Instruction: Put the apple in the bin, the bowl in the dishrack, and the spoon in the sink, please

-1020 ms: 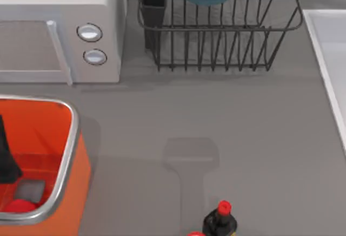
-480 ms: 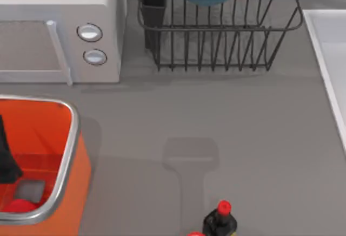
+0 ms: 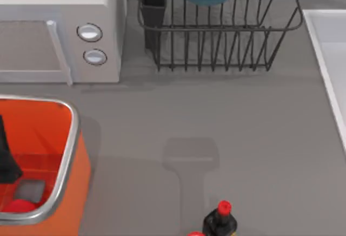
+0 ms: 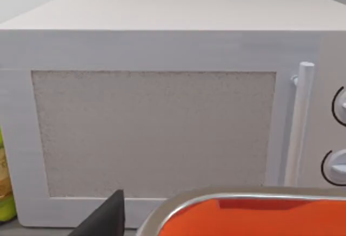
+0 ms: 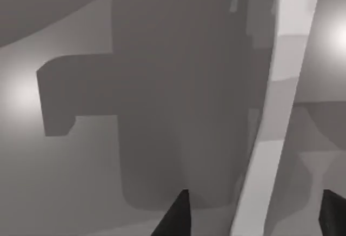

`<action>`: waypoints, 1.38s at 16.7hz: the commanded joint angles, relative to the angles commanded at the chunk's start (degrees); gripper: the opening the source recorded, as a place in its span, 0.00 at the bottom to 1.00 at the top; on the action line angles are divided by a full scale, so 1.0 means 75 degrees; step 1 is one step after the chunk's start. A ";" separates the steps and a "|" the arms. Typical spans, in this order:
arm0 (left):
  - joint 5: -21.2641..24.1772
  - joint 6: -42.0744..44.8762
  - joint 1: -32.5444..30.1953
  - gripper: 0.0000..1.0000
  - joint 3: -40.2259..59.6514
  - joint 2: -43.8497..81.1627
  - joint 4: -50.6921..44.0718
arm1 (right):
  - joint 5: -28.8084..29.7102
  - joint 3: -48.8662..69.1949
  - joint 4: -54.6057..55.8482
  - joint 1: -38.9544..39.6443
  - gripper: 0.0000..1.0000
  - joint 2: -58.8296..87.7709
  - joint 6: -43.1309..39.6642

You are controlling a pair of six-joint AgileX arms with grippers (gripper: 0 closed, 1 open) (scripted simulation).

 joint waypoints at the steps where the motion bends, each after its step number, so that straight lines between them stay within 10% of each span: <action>1: 0.0000 0.0000 0.0000 1.00 0.0000 0.0000 0.0000 | -0.0003 0.0117 -0.0172 0.0001 0.00 -0.0061 -0.0014; 23: 0.0000 0.0000 0.0000 1.00 0.0000 0.0000 0.0000 | 0.0048 0.3831 -0.3928 0.0505 0.00 0.0335 0.0314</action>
